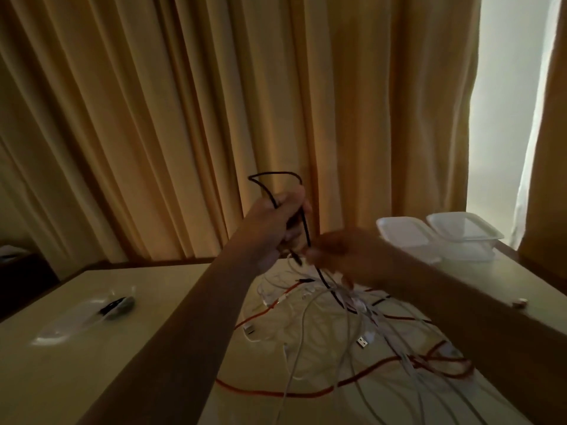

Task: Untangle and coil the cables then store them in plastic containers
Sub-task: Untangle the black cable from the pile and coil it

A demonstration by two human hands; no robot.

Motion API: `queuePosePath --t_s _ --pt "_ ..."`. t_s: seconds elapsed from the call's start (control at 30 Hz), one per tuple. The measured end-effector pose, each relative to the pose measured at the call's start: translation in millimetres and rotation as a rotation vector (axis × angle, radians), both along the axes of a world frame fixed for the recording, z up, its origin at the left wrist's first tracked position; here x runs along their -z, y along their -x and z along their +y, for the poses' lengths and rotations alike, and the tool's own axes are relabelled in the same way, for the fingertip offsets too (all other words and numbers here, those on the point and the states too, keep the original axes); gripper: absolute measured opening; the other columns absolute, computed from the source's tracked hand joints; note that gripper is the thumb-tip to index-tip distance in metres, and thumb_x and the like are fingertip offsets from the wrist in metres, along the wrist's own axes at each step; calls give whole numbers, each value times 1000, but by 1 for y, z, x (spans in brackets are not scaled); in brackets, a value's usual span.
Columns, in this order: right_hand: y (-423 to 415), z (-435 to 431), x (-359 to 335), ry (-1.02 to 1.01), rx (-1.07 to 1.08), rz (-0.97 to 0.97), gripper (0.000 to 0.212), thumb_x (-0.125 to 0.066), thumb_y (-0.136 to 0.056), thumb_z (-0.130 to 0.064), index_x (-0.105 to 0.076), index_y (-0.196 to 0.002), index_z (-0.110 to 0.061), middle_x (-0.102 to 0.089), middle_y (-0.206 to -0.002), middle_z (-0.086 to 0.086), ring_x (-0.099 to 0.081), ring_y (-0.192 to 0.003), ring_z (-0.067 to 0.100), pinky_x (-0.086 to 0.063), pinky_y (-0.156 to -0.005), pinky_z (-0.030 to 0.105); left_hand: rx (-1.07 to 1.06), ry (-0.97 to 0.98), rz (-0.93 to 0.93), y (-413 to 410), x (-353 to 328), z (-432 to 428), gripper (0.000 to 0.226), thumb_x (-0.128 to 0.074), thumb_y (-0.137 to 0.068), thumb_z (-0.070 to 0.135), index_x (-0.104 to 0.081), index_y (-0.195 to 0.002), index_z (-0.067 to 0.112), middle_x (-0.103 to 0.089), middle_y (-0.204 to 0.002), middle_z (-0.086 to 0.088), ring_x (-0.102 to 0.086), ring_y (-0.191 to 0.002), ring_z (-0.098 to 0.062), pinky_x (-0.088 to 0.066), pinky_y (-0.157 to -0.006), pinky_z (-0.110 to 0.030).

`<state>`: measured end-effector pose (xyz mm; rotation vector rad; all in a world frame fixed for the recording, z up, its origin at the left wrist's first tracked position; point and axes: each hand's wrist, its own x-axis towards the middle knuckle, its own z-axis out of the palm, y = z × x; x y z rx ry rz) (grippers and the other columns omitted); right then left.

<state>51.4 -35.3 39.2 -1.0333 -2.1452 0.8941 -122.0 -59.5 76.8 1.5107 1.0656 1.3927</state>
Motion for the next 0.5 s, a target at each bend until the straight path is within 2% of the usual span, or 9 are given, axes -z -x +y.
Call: queuePosePath --t_s 0.03,0.1,0.2,0.27,0.33,0.4,0.5 --pt "1 -1 6 -32 -34 -25 18 -67 -91 -50 -74 -106 -43 -74 -96 -13 -66 -76 -6 -50 -68 19 -5 -14 -65 1 -4 3 38 -49 -108 36 -61 -82 11 -39 -77 -13 -32 -45 -10 -30 -46 -23" --pt "4 -3 7 -103 -40 -27 14 -68 -92 -47 -74 -104 -42 -71 -91 -21 -61 -77 -17 -43 -64 7 -59 -11 -163 3 -9 8 38 -49 -108 36 -59 -80 13 -43 -76 -7 -30 -45 -9 -31 -43 -22" --pt "7 -4 -5 -374 33 -80 20 -66 -95 -41 -77 -97 -25 -66 -82 -15 -59 -76 -8 -42 -60 10 -127 41 -186 8 -8 12 38 -48 -108 39 -55 -79 16 -48 -71 -1 -24 -45 -11 -26 -40 -22" --pt "8 -3 -15 -418 82 -12 17 -64 -97 -37 -74 -96 -23 -64 -78 -15 -59 -71 -8 -40 -59 9 -122 91 -246 16 -1 13 36 -49 -108 36 -54 -79 15 -49 -70 -2 -22 -44 -10 -22 -39 -22" --pt "7 2 -28 -280 100 178 17 -60 -99 -35 -72 -96 -23 -70 -80 -8 -63 -67 -1 -48 -64 14 -130 108 -310 24 7 12 35 -53 -106 33 -60 -79 12 -54 -73 -6 -24 -41 -9 -20 -39 -21" --pt "8 7 -46 -62 91 414 20 -60 -100 -31 -72 -92 -17 -72 -81 0 -62 -62 9 -51 -58 26 -89 95 -351 25 15 8 36 -56 -104 29 -70 -77 11 -63 -85 -10 -24 -42 -8 -18 -41 -22" --pt "20 8 -79 167 3 686 25 -59 -102 -24 -69 -85 -8 -66 -70 4 -59 -58 12 -50 -53 23 64 93 -370 7 12 0 36 -50 -106 29 -76 -89 12 -75 -105 -11 -22 -42 -7 -22 -39 -19"
